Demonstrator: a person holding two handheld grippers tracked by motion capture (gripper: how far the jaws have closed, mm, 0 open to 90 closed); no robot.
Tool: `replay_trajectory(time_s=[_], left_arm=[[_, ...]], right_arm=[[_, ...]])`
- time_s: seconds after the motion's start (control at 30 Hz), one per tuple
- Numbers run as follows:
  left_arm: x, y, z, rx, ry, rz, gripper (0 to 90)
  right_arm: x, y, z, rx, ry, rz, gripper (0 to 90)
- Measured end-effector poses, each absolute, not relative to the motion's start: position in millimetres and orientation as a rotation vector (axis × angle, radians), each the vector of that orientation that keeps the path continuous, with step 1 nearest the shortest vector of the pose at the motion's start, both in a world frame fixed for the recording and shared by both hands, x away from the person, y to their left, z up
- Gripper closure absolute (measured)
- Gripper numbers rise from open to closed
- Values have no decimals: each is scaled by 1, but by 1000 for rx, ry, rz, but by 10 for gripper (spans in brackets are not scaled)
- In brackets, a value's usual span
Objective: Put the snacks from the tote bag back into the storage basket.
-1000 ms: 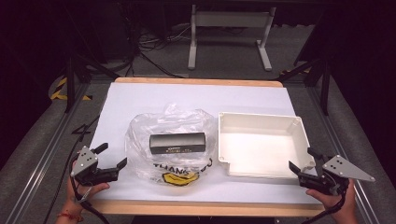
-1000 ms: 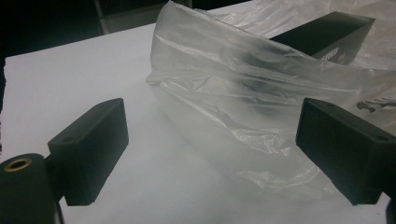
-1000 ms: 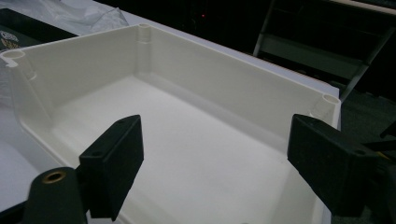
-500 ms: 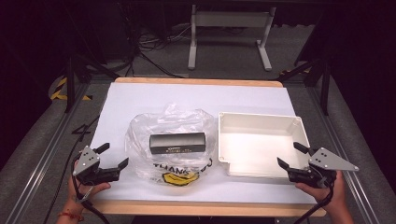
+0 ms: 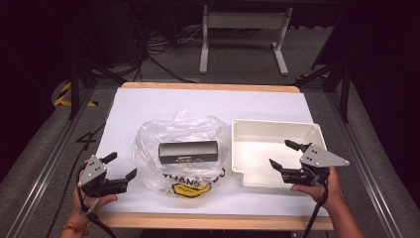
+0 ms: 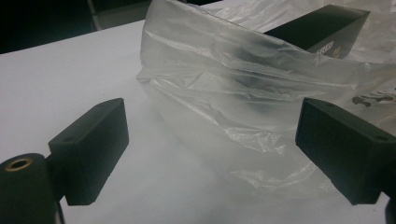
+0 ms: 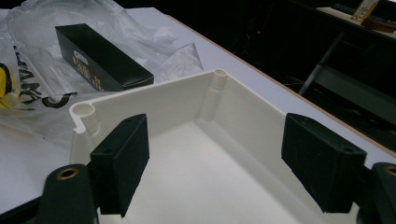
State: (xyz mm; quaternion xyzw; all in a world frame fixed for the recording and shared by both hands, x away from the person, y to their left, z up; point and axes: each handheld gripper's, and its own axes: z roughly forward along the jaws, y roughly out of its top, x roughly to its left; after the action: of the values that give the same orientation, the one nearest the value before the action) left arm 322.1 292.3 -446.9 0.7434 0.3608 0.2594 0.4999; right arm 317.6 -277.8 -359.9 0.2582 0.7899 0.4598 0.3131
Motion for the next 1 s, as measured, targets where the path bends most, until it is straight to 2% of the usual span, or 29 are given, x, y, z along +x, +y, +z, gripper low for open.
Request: replay_trajectory(time_s=[1.0], left_arm=[[320,289,-448,1820,855,615,104]], right_arm=[[385,-183,-343,445,2340,1235,264]])
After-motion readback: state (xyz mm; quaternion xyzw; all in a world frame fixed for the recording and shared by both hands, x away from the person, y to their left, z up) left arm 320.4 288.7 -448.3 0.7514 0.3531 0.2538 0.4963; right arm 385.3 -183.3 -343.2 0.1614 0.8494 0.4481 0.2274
